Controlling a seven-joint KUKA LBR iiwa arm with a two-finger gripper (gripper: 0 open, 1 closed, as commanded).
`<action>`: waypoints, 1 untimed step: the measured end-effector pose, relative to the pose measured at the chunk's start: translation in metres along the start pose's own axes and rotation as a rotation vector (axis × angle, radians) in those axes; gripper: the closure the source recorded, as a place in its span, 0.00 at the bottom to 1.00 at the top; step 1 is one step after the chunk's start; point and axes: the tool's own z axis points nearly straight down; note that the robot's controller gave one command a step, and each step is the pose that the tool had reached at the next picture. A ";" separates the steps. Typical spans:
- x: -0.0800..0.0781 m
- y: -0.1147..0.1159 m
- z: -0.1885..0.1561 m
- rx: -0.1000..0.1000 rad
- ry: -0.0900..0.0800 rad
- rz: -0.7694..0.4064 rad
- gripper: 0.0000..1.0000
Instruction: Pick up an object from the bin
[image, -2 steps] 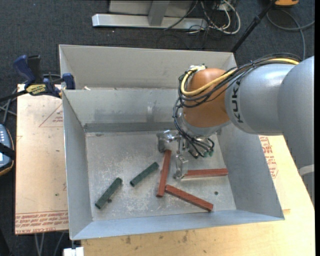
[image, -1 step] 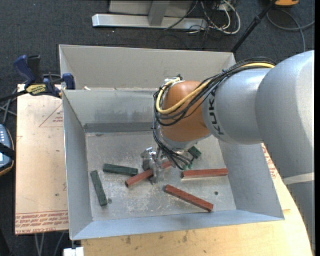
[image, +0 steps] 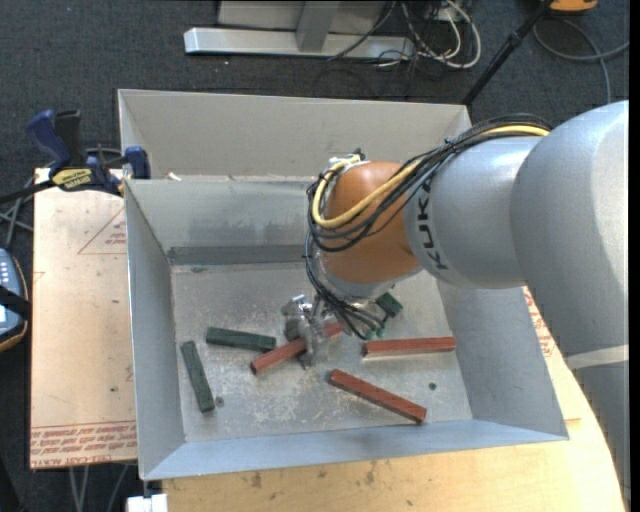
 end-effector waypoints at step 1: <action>-0.030 -0.005 -0.053 0.002 0.001 0.078 1.00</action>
Offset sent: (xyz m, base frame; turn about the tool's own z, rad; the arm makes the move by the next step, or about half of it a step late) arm 0.0000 0.0000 0.0000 0.0000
